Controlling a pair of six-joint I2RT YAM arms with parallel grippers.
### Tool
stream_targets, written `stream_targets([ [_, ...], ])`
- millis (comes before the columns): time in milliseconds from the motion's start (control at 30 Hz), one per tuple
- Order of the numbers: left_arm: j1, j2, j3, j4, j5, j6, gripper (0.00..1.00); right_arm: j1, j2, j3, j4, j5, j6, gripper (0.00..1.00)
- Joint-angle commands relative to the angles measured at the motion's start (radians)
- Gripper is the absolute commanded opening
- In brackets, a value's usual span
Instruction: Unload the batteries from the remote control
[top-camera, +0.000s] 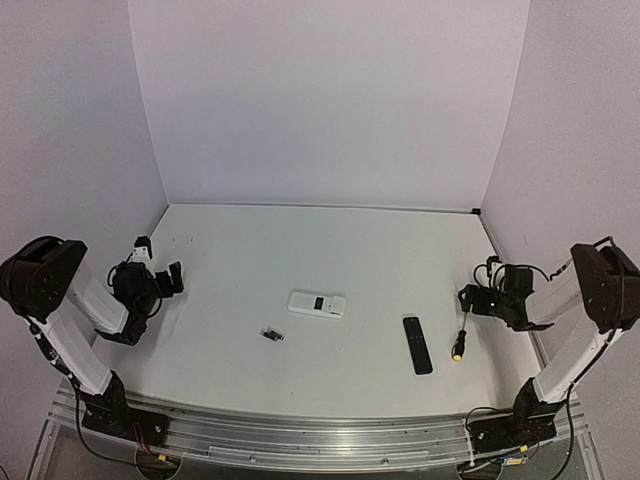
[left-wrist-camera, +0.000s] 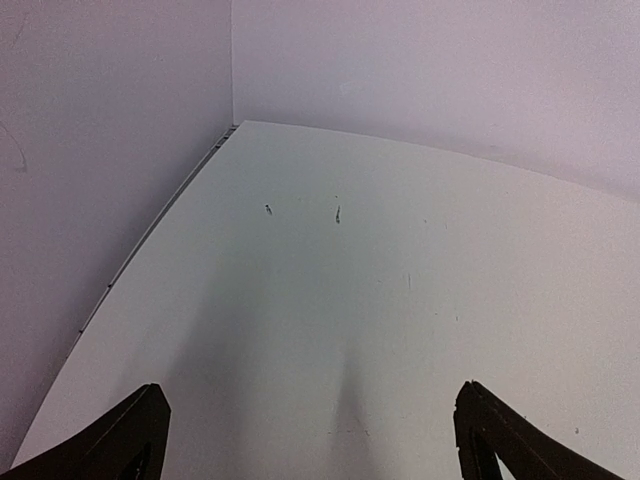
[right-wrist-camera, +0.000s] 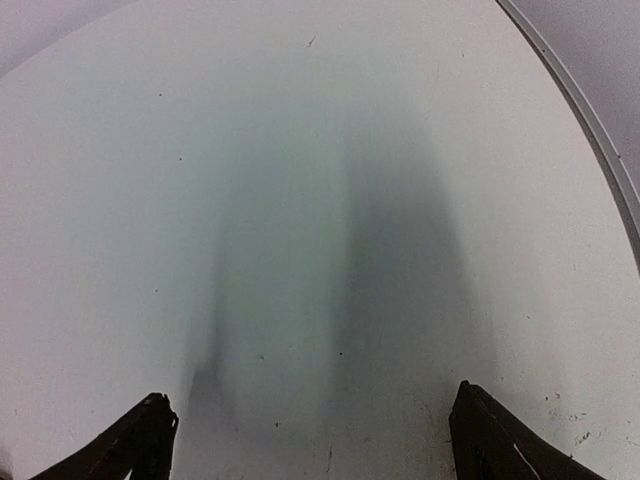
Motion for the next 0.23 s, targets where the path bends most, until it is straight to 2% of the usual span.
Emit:
stream_targets([
  [0, 0.002, 0.007, 0.022, 0.038, 0.018, 0.007, 1.00, 0.001, 0.005, 0.018, -0.040, 0.014, 0.017, 0.92],
  [200, 0.002, 0.004, 0.020, 0.036, 0.019, 0.008, 1.00, 0.001, 0.010, 0.020, -0.041, 0.011, 0.017, 0.93],
])
